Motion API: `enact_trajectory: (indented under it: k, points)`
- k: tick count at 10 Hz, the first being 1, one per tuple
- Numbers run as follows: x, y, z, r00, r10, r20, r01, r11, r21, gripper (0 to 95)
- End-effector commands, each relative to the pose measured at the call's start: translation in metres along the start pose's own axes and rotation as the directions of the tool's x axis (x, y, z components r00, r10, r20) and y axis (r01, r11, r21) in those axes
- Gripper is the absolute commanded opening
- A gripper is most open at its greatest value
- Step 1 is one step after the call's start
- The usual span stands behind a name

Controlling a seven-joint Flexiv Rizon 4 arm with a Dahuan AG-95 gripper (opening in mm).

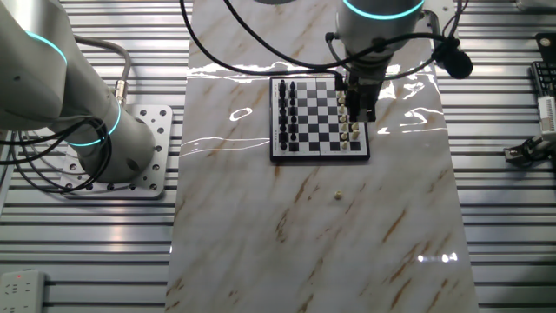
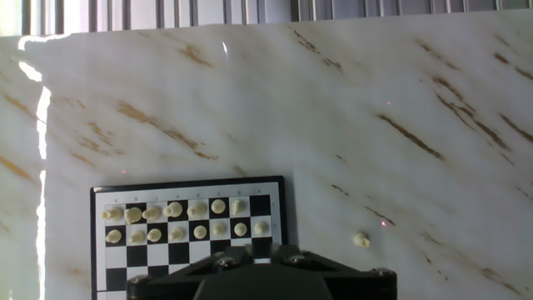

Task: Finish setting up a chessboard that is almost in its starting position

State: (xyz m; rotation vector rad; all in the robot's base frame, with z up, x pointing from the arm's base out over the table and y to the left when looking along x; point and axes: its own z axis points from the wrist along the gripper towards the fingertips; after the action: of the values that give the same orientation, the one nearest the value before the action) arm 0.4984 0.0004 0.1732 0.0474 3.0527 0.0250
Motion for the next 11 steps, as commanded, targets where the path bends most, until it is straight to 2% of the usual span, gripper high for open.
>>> enact_trajectory:
  k: [1,11]
  points:
    - [-0.0005,0.0006,-0.0003,1.0,0.0,-0.003,0.0,1.0,-0.004,0.0]
    - [-0.0007,0.0008,-0.0005,1.0,-0.001,-0.007,0.001,1.0,0.0,0.0]
